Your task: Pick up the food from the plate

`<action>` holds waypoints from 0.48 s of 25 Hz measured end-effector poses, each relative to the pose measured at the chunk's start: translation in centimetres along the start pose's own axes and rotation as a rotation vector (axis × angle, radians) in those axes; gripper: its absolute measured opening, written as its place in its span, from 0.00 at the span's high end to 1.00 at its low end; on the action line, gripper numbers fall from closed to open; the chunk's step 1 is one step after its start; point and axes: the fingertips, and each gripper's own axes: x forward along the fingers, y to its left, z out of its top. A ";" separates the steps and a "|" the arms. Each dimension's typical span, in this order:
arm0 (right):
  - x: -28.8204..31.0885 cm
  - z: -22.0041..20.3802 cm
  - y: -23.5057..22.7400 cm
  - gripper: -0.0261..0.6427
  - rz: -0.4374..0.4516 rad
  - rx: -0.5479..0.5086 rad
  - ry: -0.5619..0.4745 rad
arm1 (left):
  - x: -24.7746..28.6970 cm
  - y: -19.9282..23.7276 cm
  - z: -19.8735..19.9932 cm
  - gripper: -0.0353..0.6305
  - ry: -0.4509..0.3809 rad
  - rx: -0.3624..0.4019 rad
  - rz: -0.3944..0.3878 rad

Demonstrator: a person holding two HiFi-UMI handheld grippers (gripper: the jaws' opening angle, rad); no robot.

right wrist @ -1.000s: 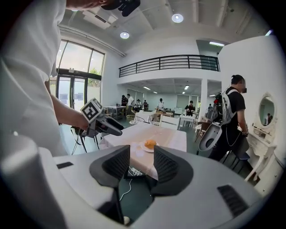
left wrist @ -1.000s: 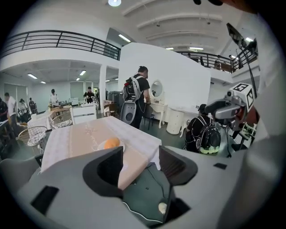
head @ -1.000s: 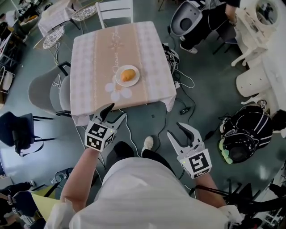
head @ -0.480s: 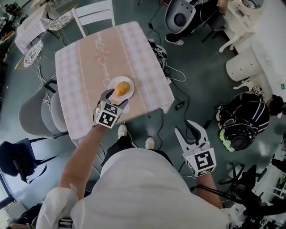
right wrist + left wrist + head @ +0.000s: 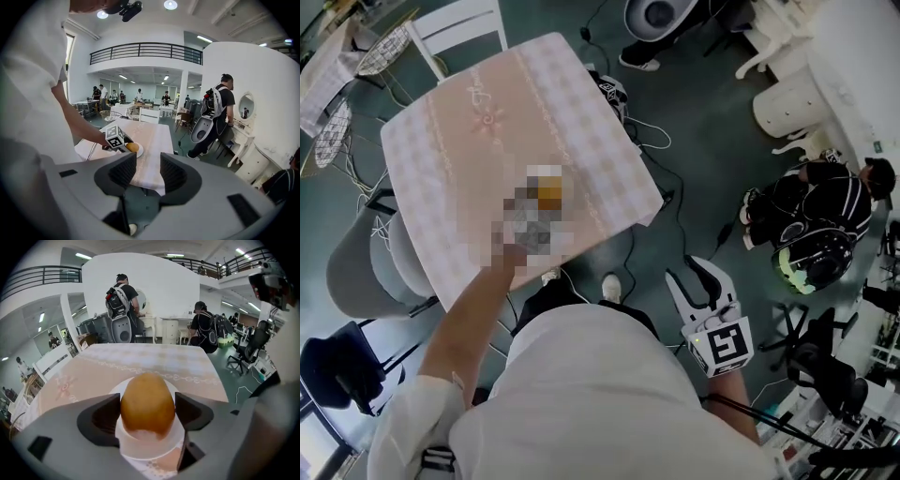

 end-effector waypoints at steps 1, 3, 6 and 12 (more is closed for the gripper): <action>0.0 0.0 -0.1 0.72 -0.011 0.004 0.004 | 0.3 0.2 -0.1 0.40 0.001 0.008 0.006; 0.0 -0.4 -0.3 0.72 -0.029 0.012 0.010 | 0.5 0.5 0.0 0.40 -0.002 0.017 0.017; 0.0 -0.9 -0.5 0.72 -0.039 0.028 0.014 | 0.5 0.4 -0.2 0.41 0.003 0.018 0.013; 0.1 -1.0 -0.8 0.72 -0.026 0.022 -0.001 | -0.7 0.8 0.5 0.41 -0.022 -0.011 0.017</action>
